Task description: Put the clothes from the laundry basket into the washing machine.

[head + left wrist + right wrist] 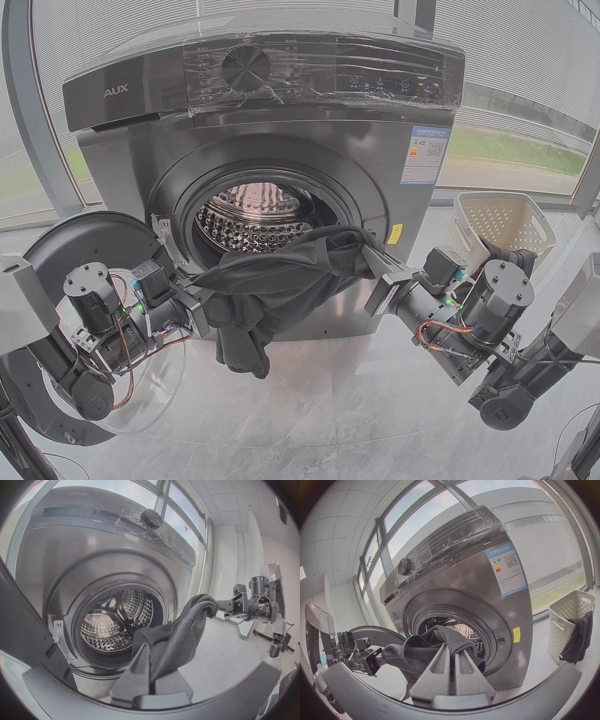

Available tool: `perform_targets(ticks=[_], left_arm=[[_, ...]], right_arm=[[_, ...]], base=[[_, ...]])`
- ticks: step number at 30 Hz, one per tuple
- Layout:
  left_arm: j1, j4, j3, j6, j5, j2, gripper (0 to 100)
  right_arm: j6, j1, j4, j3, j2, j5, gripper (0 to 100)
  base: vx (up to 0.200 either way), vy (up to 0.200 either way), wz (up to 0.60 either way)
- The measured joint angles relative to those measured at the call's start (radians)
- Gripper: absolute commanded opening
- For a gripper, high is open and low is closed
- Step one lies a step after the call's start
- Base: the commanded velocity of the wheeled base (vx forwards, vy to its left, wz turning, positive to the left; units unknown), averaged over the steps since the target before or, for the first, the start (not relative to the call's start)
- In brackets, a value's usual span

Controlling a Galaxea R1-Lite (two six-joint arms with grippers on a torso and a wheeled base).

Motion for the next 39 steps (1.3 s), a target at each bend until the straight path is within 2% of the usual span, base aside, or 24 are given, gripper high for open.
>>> perform_targets(ticks=[14, 15, 30, 39], left_arm=[[-0.010, 0.000, 0.019, 0.007, -0.002, -0.039, 0], [-0.010, 0.000, 0.019, 0.007, -0.002, -0.040, 0], [-0.011, 0.000, 0.011, 0.007, -0.001, -0.053, 0], [-0.018, 0.000, 0.010, 0.008, -0.002, -0.054, 0]], right_arm=[[0.011, -0.003, -0.003, 0.004, -0.005, -0.005, 0], [0.013, -0.003, -0.003, 0.005, -0.006, -0.005, 100], [0.017, -0.021, 0.000, 0.018, 0.007, -0.011, 100], [0.014, -0.009, 0.000, 0.063, 0.026, -0.005, 100]], base=[[0.000, 0.000, 0.00], [0.000, 0.000, 0.00], [0.000, 0.000, 0.00], [0.000, 0.000, 0.00]])
